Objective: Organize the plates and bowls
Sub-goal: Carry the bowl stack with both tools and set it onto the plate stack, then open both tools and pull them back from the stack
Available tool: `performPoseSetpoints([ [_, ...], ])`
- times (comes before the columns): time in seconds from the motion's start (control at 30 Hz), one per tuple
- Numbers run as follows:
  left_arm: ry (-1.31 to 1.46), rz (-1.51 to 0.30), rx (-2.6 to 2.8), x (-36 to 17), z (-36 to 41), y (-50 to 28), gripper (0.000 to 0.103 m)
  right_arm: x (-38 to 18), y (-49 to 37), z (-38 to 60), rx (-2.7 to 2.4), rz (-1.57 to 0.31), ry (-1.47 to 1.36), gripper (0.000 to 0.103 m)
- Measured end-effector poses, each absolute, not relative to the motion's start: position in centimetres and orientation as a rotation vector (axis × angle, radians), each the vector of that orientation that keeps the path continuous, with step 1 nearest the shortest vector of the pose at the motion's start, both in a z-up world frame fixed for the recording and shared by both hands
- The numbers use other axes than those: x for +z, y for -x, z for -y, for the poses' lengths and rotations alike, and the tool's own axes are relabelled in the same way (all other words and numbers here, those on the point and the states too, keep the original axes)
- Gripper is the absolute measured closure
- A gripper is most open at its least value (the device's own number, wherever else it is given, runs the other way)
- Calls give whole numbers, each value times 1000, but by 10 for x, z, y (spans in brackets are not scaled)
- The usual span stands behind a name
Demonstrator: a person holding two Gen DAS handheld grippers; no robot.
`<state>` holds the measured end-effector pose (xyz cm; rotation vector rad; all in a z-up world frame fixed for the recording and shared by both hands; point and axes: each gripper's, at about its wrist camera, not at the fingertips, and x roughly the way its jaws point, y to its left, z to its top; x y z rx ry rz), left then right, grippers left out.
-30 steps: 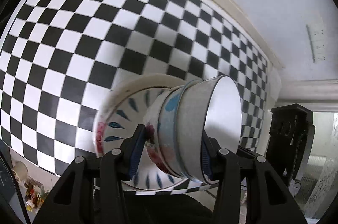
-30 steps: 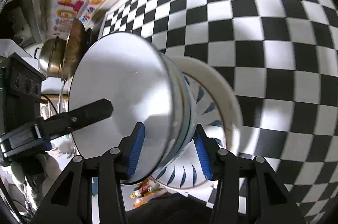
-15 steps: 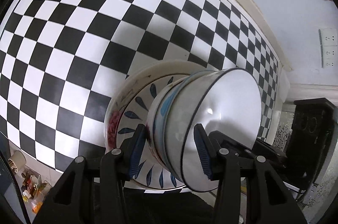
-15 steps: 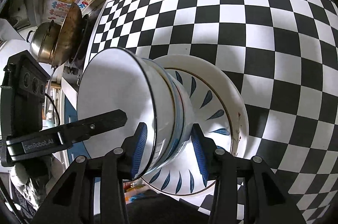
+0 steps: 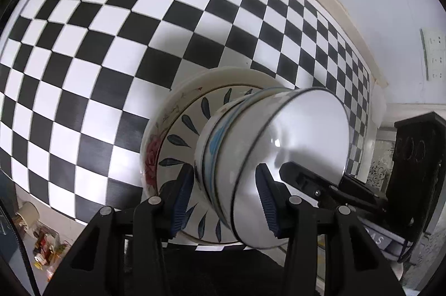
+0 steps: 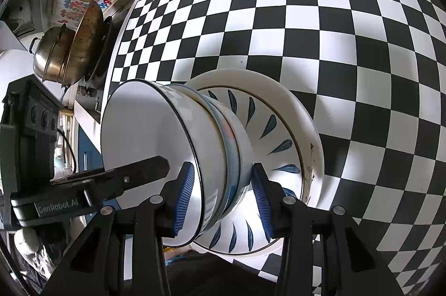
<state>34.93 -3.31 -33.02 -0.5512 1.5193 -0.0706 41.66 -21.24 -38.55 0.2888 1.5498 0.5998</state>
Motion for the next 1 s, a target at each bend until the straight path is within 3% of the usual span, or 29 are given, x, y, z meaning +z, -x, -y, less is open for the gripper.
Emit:
performPoseSetpoints([
  [0.47, 197, -1292, 64, -247, 30, -299, 59, -305, -355, 222, 445, -1359, -126, 56],
  [0.53, 156, -1243, 65, -234, 28, -288, 53, -287, -342, 223, 413, -1324, -119, 42],
  [0.57, 141, -1226, 65, -229, 29, -285, 51, -279, -336, 222, 398, -1307, -118, 28],
  [0.6, 118, -1198, 62, -221, 29, -278, 43, -270, -329, 223, 375, -1283, -117, 21],
  [0.67, 101, -1166, 47, -210, 29, -272, 24, -253, -316, 221, 339, -1248, -115, 19],
  [0.77, 74, -1115, 28, -192, 28, -256, 22, -229, -293, 217, 284, -1178, -98, 16],
  [0.87, 67, -1088, 5, -177, 28, -242, 13, -208, -271, 215, 244, -1130, -93, 15],
  [1.0, 56, -1050, -13, -157, 28, -221, 13, -186, -247, 215, 210, -1096, -96, 13],
])
